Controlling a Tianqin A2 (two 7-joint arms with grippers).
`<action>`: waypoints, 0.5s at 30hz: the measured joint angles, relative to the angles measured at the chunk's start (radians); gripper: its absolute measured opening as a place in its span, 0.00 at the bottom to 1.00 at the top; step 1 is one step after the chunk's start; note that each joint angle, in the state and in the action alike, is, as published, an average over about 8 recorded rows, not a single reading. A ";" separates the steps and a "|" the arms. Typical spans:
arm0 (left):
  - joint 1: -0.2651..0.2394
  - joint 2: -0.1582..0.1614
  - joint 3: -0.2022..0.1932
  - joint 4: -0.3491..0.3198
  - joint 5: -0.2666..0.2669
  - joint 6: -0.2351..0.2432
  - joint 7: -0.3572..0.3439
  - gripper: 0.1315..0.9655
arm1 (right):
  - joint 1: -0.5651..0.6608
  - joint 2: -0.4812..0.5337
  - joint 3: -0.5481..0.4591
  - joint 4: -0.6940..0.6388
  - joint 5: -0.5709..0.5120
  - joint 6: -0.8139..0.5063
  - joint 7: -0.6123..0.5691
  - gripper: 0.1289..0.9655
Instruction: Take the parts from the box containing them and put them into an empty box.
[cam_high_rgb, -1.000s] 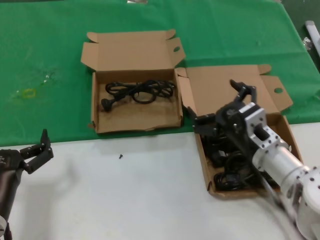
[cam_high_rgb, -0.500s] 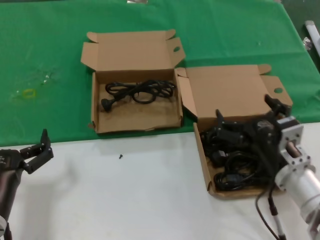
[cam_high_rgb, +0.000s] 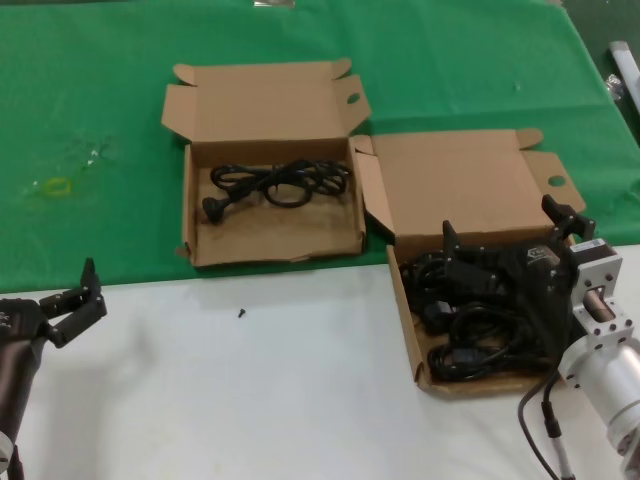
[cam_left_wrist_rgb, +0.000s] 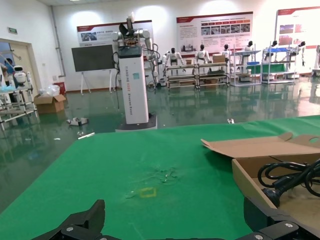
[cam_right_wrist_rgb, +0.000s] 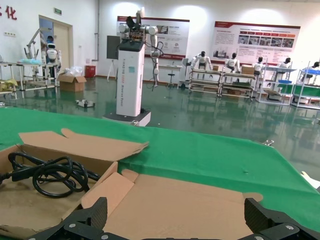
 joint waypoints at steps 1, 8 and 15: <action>0.000 0.000 0.000 0.000 0.000 0.000 0.000 1.00 | 0.000 0.000 0.000 0.000 0.000 0.000 0.000 1.00; 0.000 0.000 0.000 0.000 0.000 0.000 0.000 1.00 | 0.000 0.000 0.000 0.000 0.000 0.000 0.000 1.00; 0.000 0.000 0.000 0.000 0.000 0.000 0.000 1.00 | 0.000 0.000 0.000 0.000 0.000 0.000 0.000 1.00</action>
